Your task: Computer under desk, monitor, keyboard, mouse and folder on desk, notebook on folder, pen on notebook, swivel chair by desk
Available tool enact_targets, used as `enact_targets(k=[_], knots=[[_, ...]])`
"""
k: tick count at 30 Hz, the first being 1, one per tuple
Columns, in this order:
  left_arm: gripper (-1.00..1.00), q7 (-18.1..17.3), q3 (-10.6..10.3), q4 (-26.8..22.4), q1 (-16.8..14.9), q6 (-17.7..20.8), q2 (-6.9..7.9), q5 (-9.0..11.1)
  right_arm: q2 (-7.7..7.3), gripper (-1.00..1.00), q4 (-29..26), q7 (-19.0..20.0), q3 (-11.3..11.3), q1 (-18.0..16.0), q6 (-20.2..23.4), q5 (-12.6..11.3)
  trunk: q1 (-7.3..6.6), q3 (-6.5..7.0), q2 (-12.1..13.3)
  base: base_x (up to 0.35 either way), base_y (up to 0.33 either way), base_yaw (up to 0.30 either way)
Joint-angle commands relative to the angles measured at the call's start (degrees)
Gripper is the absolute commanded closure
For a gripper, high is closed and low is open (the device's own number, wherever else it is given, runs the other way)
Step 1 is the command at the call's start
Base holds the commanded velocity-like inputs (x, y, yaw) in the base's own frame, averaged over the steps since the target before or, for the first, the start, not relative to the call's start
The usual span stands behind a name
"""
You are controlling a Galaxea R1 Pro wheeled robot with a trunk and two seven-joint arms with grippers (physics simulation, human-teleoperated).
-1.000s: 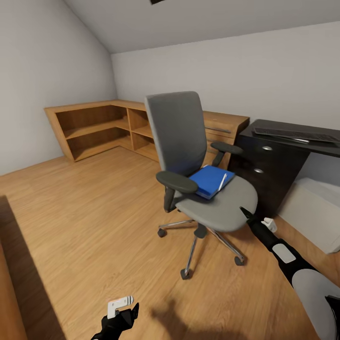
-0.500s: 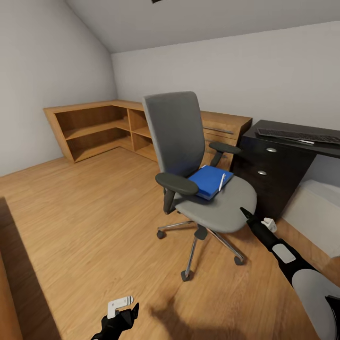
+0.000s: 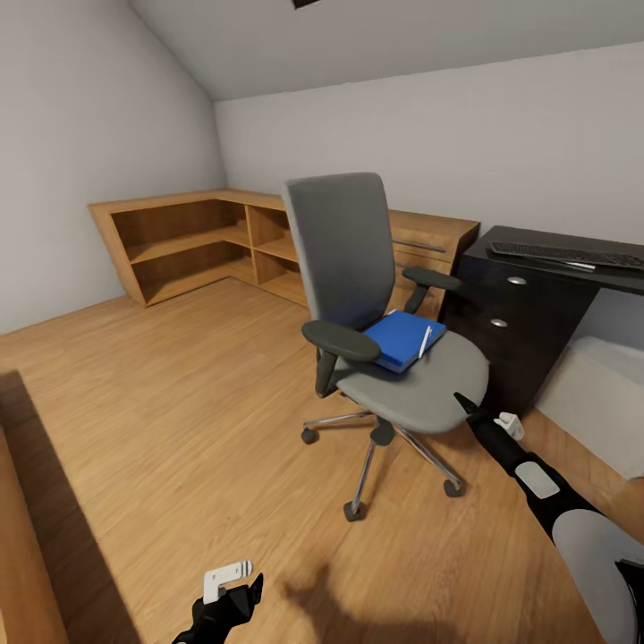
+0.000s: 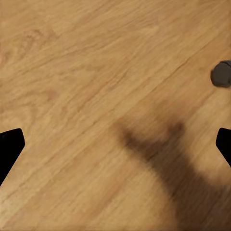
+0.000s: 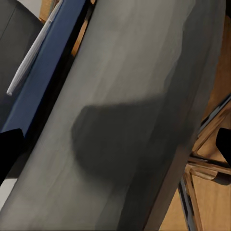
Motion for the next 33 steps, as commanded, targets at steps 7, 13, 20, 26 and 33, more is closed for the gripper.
enact_targets(k=[7, 13, 20, 26, 33], knots=[[-1.0, 0.32, -0.13, -0.1, -0.01, 0.26, 0.02, 0.56, 0.0, -1.0, 0.0, 0.23, -0.19, -0.04, 0.62, -0.63, -0.01, -0.05, -0.02, -0.002, 0.037, 0.0], [-1.0, 0.32, -0.13, -0.1, -0.01, 0.26, 0.02, 0.56, 0.0, -1.0, 0.0, 0.23, -0.19, -0.04, 0.57, -0.63, -0.01, -0.05, -0.02, 0.0, 0.016, 0.0], [-1.0, 0.32, -0.13, -0.1, -0.01, 0.26, 0.02, 0.5, 0.09, -1.0, 0.37, 0.23, -0.19, -0.04, 0.53, -0.63, -0.01, -0.05, -0.02, 0.113, 0.004, 0.0], [-1.0, 0.32, -0.13, -0.1, -0.01, 0.26, 0.02, 0.5, 0.09, -1.0, 0.67, 0.23, -0.19, -0.04, 0.53, -0.63, -0.01, -0.05, -0.02, 0.206, 0.148, 0.0], [-1.0, 0.32, -0.13, -0.1, -0.01, 0.26, 0.02, 0.5, 0.09, -1.0, 0.71, 0.23, -0.19, -0.04, 0.53, -0.63, -0.01, -0.05, -0.02, 0.11, 0.117, 0.0]])
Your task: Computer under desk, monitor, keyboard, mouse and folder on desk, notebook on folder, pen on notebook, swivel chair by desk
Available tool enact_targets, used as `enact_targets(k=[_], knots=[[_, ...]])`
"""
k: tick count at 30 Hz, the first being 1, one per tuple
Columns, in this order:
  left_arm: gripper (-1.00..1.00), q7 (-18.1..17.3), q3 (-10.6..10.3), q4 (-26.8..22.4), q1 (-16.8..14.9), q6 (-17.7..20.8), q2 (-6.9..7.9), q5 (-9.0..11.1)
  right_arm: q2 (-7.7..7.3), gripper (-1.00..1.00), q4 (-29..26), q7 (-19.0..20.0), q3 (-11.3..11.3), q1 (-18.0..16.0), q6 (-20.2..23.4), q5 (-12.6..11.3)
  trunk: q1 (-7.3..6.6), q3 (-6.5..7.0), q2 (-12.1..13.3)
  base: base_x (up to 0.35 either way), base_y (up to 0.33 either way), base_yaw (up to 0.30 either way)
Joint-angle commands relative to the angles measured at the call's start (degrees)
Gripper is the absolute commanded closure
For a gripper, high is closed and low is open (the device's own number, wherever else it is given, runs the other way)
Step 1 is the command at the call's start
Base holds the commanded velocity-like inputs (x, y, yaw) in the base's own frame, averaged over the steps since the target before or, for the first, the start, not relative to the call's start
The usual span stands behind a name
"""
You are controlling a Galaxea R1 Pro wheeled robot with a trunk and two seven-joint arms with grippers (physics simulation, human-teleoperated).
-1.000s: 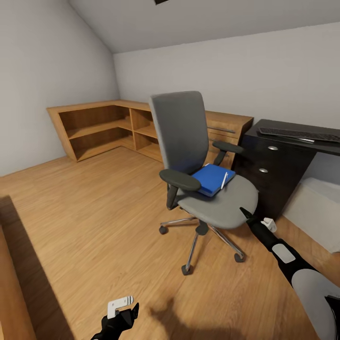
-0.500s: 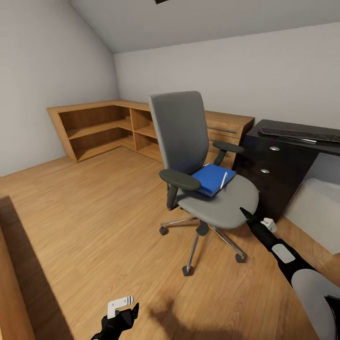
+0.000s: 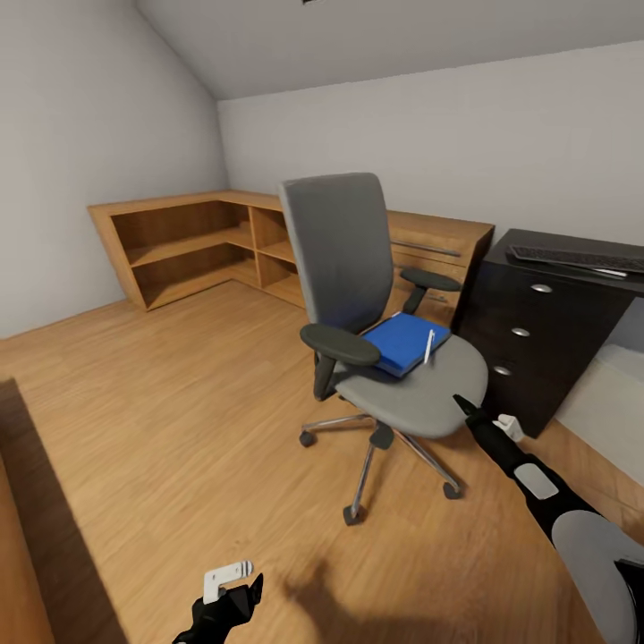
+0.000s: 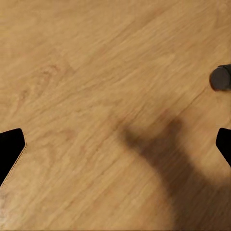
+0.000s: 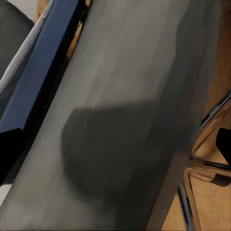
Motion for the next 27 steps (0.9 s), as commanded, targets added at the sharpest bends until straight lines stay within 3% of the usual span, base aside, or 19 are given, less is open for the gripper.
enact_targets(k=[1, 19, 27], knots=[[-1.0, 0.32, -0.14, -0.09, -0.01, 0.25, 0.03, 0.59, 0.0, -1.0, 0.02, 0.21, -0.16, -0.03, 0.6, -0.57, -0.01, -0.05, -0.02, 0.016, 0.126, 0.0], [-1.0, 0.32, -0.14, -0.09, -0.01, 0.25, 0.03, 0.59, 0.08, -1.0, 0.11, 0.21, -0.07, -0.03, -1.47, -0.4, -0.01, -0.05, -0.02, 0.072, 0.003, 0.0], [-1.0, 0.32, -0.14, -0.09, -0.01, 0.24, 0.03, 0.59, 0.08, -1.0, 0.11, 0.21, -0.07, -0.03, -1.45, -0.49, -0.01, -0.05, -0.02, 0.252, -0.001, 0.0]])
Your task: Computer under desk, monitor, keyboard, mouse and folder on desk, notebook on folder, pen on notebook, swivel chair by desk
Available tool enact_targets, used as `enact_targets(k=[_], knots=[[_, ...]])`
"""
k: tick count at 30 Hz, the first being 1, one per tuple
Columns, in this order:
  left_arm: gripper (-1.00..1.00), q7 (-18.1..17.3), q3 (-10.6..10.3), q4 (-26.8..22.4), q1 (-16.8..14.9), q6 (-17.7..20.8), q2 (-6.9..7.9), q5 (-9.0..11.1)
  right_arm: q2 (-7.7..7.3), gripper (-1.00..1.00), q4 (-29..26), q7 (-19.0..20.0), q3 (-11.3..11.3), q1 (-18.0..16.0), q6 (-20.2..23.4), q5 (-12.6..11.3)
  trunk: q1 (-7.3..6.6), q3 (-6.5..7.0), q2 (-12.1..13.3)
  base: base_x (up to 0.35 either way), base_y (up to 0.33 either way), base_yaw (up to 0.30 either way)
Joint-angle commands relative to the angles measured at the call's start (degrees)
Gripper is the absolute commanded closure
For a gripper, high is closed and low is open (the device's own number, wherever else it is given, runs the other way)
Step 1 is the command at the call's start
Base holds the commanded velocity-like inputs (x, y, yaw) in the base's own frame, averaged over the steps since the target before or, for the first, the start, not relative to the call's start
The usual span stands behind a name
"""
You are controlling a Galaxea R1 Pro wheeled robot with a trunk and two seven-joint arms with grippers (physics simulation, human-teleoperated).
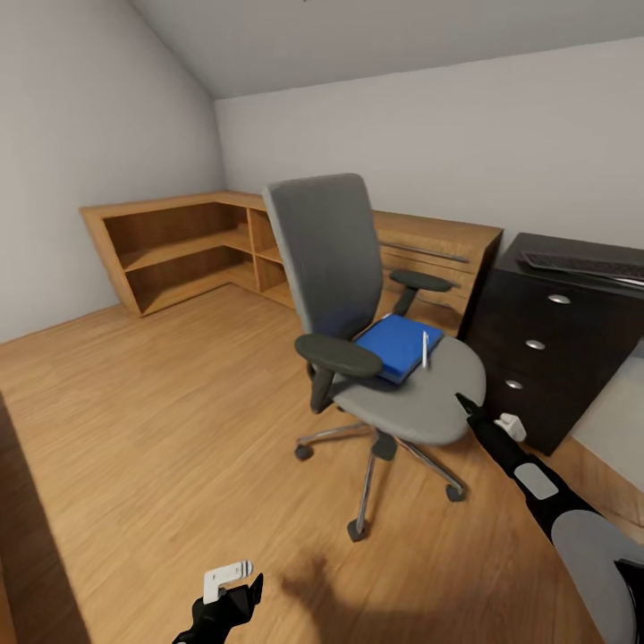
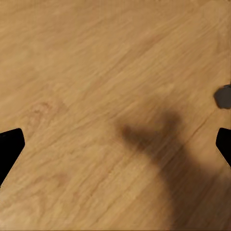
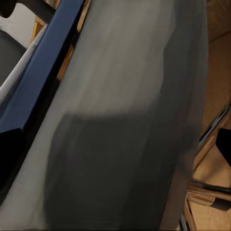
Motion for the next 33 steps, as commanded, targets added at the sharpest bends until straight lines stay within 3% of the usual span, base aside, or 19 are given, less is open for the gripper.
enact_targets(k=[1, 26, 33], knots=[[-1.0, 0.32, -0.13, -0.1, -0.01, 0.27, 0.02, 0.59, 0.0, -1.0, 0.07, 0.2, 0.23, -0.02, 0.59, -0.45, 0.01, -0.05, -0.02, 0.148, 0.0, 0.0], [-1.0, 0.32, -0.17, -0.1, -0.01, 0.27, 0.02, 0.63, 0.04, -1.0, 0.07, 0.19, 0.23, -0.02, 0.66, -0.59, 0.01, -0.05, -0.02, 0.011, 0.0, 0.082], [-1.0, 0.32, -0.22, -0.1, -0.01, 0.3, 0.02, 0.59, 0.01, -1.0, 0.07, 0.2, 0.23, -0.02, 0.61, -0.56, 0.01, -0.05, -0.02, -0.198, 0.0, 0.005]])
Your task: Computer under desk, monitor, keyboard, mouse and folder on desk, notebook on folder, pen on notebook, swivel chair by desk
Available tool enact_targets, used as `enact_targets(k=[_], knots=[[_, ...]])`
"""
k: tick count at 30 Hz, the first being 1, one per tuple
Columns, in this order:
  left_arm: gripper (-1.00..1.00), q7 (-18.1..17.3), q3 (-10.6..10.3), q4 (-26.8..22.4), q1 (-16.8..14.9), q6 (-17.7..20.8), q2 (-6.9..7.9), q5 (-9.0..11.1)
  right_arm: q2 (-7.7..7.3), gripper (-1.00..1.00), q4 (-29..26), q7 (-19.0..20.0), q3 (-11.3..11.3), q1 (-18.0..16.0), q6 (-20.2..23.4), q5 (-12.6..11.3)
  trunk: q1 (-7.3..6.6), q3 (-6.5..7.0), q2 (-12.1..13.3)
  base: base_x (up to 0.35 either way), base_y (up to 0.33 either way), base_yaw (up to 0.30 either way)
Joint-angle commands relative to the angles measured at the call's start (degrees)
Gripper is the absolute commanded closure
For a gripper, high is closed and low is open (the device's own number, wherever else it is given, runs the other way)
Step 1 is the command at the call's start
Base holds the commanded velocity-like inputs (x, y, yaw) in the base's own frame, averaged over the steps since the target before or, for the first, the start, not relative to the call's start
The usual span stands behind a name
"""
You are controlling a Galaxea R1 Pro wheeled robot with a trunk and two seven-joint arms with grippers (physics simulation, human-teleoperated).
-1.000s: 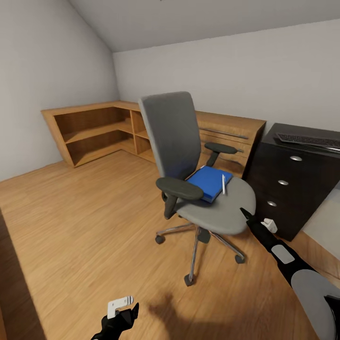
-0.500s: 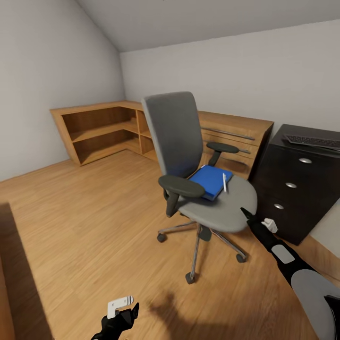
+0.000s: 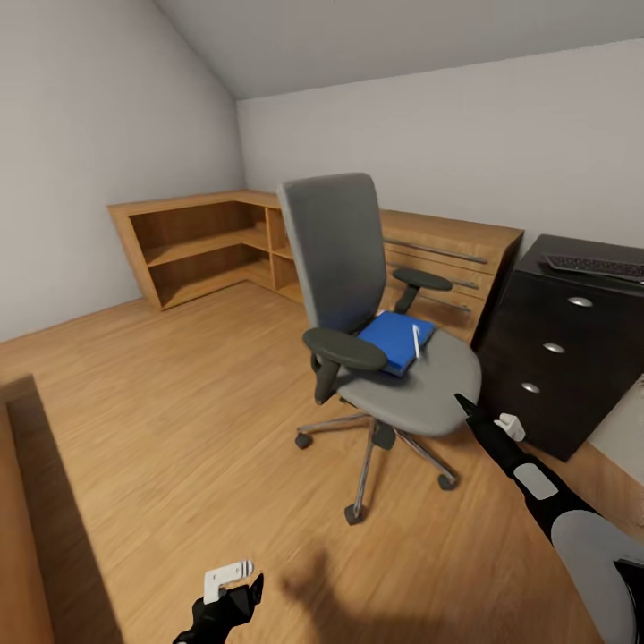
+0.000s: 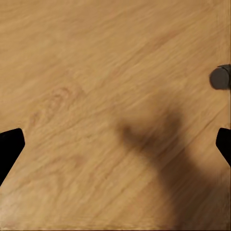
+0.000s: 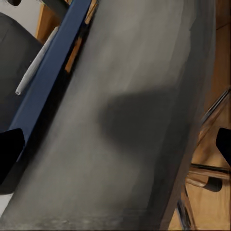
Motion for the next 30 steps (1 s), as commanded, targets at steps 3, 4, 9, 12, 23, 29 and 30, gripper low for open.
enact_targets(k=[3, 4, 9, 12, 23, 29, 30], knots=[[-1.0, 0.32, -0.13, -0.1, -0.01, 0.27, -0.01, 0.58, 0.03, -1.0, 0.03, 0.23, -0.13, -0.03, 0.43, -0.55, -0.04, -0.05, -0.02, -0.234, 0.0, 0.0], [-1.0, 0.32, -0.13, -0.1, -0.01, 0.27, -0.01, 0.58, 0.03, -1.0, 0.03, 0.23, -0.13, -0.03, 0.42, -0.55, -0.04, -0.05, -0.02, -0.11, 0.0, 0.0], [-1.0, 0.32, -0.13, -0.1, -0.01, 0.24, -0.01, 0.58, 0.07, -1.0, 0.03, 0.24, -0.13, -0.03, 0.4, -0.55, -0.04, -0.05, -0.02, -0.035, 0.0, 0.0], [-1.0, 0.32, -0.13, -0.1, -0.01, 0.25, -0.04, 0.58, 0.07, -1.0, 0.03, 0.24, -0.13, -0.03, 0.4, -0.55, -0.04, -0.05, -0.02, -0.006, 0.0, 0.0], [-1.0, 0.32, -0.13, -0.1, -0.01, 0.23, -0.05, 0.58, 0.08, -1.0, 0.03, 0.23, -0.13, -0.03, 0.37, -0.5, -0.04, -0.05, -0.02, -0.045, 0.0, 0.0], [-1.0, 0.32, -0.13, -0.1, -0.01, 0.24, -0.07, 0.58, 0.98, -1.0, -0.03, 0.23, -0.16, -0.03, 0.32, -0.41, -0.04, -0.05, -0.02, -0.228, 0.0, 0.0], [-1.0, 0.32, -0.13, -0.1, -0.01, 0.24, -0.08, 0.58, 1.06, -1.0, -0.04, 0.23, -0.15, -0.03, 0.32, -0.39, -0.04, -0.05, -0.02, -0.256, 0.0, 0.0]])
